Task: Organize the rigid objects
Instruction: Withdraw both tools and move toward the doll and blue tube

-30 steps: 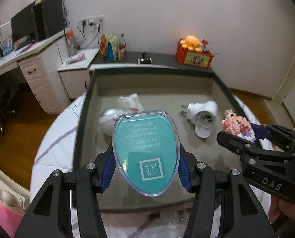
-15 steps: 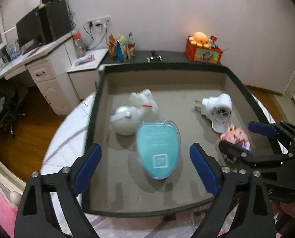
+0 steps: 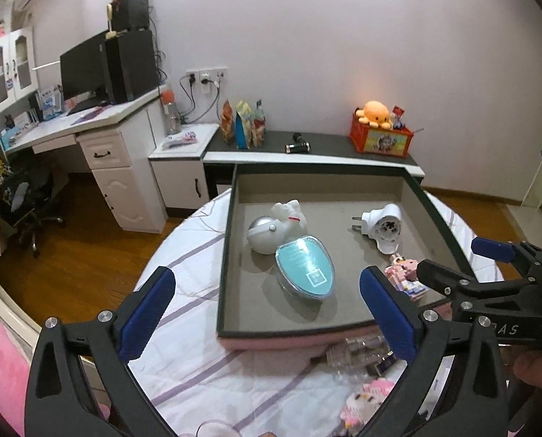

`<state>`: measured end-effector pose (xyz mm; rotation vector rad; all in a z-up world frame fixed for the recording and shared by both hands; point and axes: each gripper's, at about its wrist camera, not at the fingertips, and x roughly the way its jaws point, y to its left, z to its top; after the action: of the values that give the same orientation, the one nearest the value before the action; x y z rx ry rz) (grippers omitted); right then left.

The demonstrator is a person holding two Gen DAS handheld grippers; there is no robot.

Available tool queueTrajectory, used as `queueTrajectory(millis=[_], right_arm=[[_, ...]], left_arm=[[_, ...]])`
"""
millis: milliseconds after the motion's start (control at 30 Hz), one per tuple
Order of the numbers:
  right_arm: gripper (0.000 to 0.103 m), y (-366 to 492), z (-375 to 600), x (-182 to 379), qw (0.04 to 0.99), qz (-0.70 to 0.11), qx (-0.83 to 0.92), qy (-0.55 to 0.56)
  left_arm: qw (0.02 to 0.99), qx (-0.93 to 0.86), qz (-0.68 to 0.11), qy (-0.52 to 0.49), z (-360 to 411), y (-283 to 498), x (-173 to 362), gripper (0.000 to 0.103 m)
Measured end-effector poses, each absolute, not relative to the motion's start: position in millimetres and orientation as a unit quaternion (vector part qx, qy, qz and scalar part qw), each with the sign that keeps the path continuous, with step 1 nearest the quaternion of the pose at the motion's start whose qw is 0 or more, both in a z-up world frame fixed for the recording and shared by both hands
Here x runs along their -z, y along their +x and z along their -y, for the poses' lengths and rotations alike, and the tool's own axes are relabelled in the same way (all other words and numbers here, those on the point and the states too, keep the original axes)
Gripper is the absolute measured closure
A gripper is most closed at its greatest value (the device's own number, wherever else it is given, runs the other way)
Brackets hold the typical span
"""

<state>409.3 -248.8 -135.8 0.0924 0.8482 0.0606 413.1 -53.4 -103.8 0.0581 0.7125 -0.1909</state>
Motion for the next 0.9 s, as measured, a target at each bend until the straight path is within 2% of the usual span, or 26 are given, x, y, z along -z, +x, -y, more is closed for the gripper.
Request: queueTrajectory(millis=[900], right_arm=[[0.0,235,239,40,0.959,-0.272,-0.02,0.077]], left_arm=[[0.962,0.088,-0.259,0.012,29,255,42,0.0]])
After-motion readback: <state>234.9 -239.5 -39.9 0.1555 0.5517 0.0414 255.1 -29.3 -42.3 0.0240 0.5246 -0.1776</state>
